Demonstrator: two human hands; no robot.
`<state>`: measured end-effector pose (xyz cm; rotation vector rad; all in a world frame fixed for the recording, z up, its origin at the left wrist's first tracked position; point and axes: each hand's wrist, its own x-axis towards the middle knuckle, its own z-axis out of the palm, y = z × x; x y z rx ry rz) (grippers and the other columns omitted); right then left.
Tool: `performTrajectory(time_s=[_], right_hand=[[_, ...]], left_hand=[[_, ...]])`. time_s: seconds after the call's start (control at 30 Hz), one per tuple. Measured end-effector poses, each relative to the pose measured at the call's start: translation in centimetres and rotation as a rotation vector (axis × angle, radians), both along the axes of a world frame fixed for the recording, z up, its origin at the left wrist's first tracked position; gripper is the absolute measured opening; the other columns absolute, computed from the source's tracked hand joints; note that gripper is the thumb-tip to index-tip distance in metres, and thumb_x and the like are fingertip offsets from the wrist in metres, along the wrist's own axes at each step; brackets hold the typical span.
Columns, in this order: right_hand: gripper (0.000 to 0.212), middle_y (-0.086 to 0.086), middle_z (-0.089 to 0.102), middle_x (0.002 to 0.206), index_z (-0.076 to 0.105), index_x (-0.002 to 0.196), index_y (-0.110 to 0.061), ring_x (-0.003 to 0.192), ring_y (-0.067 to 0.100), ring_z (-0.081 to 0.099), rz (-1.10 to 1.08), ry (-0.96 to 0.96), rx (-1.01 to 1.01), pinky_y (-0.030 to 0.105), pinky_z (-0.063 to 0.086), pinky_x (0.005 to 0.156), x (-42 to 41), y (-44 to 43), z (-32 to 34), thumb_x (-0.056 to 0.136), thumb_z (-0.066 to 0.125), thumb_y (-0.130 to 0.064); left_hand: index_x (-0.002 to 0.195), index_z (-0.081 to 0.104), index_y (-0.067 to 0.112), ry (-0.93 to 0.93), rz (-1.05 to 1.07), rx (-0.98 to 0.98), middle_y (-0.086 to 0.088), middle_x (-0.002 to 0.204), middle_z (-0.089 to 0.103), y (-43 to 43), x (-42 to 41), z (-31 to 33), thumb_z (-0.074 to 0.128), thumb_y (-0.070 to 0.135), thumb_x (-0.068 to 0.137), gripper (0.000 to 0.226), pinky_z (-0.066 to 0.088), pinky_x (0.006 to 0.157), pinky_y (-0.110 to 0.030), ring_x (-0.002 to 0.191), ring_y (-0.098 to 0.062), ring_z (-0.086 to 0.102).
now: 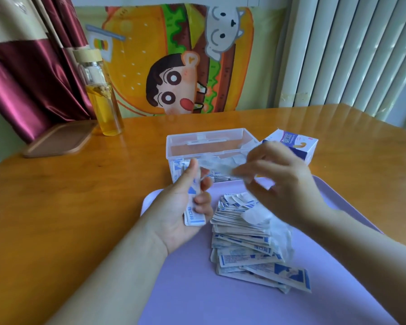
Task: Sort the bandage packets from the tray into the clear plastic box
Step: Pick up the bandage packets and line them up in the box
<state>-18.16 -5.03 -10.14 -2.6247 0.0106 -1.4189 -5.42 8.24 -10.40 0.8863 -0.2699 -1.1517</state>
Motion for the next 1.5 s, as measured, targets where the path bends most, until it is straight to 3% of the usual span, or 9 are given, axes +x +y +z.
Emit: performTrajectory(time_s=[0.13,0.3,0.4,0.53,0.7,0.83,1.03,1.27,1.5], right_hand=[[0.019,-0.007,0.047,0.081,0.073,0.085,-0.022,0.069,0.006,0.046,-0.135,0.059,0.398,0.014,0.039,0.065,-0.5,-2.0,0.7,0.08,0.07,-0.004],[0.013,-0.012,0.046,0.073,0.075,0.089,-0.024,0.063,-0.001,0.044,-0.179,0.244,0.538,0.009,0.036,0.061,-0.1,-1.9,-0.9,0.081,0.07,-0.014],[0.018,-0.012,0.045,0.076,0.075,0.097,-0.024,0.062,-0.005,0.043,-0.098,0.306,0.458,0.009,0.035,0.062,1.7,0.6,-0.9,0.083,0.069,-0.014],[0.03,-0.016,0.046,0.088,0.069,0.11,-0.032,0.071,-0.009,0.043,0.111,0.713,0.3,0.007,0.035,0.065,2.9,3.1,-0.7,0.082,0.067,-0.022],[0.035,-0.014,0.065,0.107,0.064,0.116,-0.029,0.085,0.001,0.056,-0.164,0.874,0.308,0.008,0.039,0.069,1.1,-1.7,1.3,0.085,0.062,-0.014],[0.048,-0.009,0.061,0.123,0.056,0.128,-0.027,0.108,0.006,0.056,-0.244,1.154,0.229,0.019,0.044,0.092,0.1,-3.9,0.9,0.082,0.067,-0.018],[0.021,-0.001,0.069,0.102,0.071,0.106,-0.022,0.089,0.015,0.063,-0.294,0.953,0.298,0.032,0.052,0.082,0.2,-4.5,0.3,0.088,0.061,-0.024],[0.015,0.012,0.067,0.08,0.073,0.088,-0.014,0.065,0.016,0.049,-0.332,0.766,0.469,0.029,0.039,0.06,0.0,-4.9,0.8,0.088,0.061,-0.023],[0.01,0.011,0.067,0.072,0.071,0.081,-0.01,0.063,0.016,0.056,0.032,0.511,1.129,0.025,0.043,0.057,1.5,0.2,1.5,0.073,0.077,-0.011]], left_hand=[[0.097,0.06,0.015,0.056,0.154,0.028,0.008,0.065,0.045,0.1,1.0,0.3,0.05,0.029,0.094,0.018,0.022,0.037,-0.011,0.036,-0.001,0.027],[0.098,0.06,0.014,0.053,0.184,0.04,0.007,0.064,0.046,0.2,1.1,0.3,0.048,0.021,0.095,0.014,0.022,0.037,-0.011,0.035,-0.002,0.027],[0.099,0.059,0.015,0.016,0.198,0.019,0.007,0.064,0.046,0.3,1.1,0.6,0.047,0.019,0.096,0.013,0.022,0.036,-0.011,0.035,-0.002,0.027],[0.099,0.058,0.018,-0.011,0.28,-0.043,0.008,0.065,0.045,1.0,2.2,1.6,0.046,0.019,0.096,0.012,0.022,0.038,-0.01,0.036,-0.003,0.027],[0.096,0.057,0.017,0.02,0.313,-0.035,0.008,0.064,0.046,1.4,3.2,1.7,0.046,0.018,0.096,0.011,0.022,0.039,-0.01,0.037,-0.003,0.026],[0.098,0.059,0.015,-0.005,0.268,-0.016,0.008,0.065,0.046,1.4,2.8,1.4,0.046,0.019,0.097,0.013,0.023,0.039,-0.011,0.037,-0.003,0.027],[0.101,0.059,0.015,0.002,0.248,-0.009,0.007,0.065,0.048,1.4,2.9,1.2,0.047,0.02,0.096,0.014,0.024,0.039,-0.011,0.037,-0.003,0.028],[0.101,0.059,0.015,-0.005,0.233,0.015,0.007,0.066,0.048,1.4,3.2,1.0,0.048,0.019,0.096,0.013,0.024,0.039,-0.011,0.037,-0.003,0.028],[0.094,0.055,0.013,-0.283,0.076,0.152,0.003,0.068,0.049,1.1,1.8,0.4,0.061,0.016,0.086,0.011,0.021,0.036,-0.011,0.036,-0.002,0.028]])
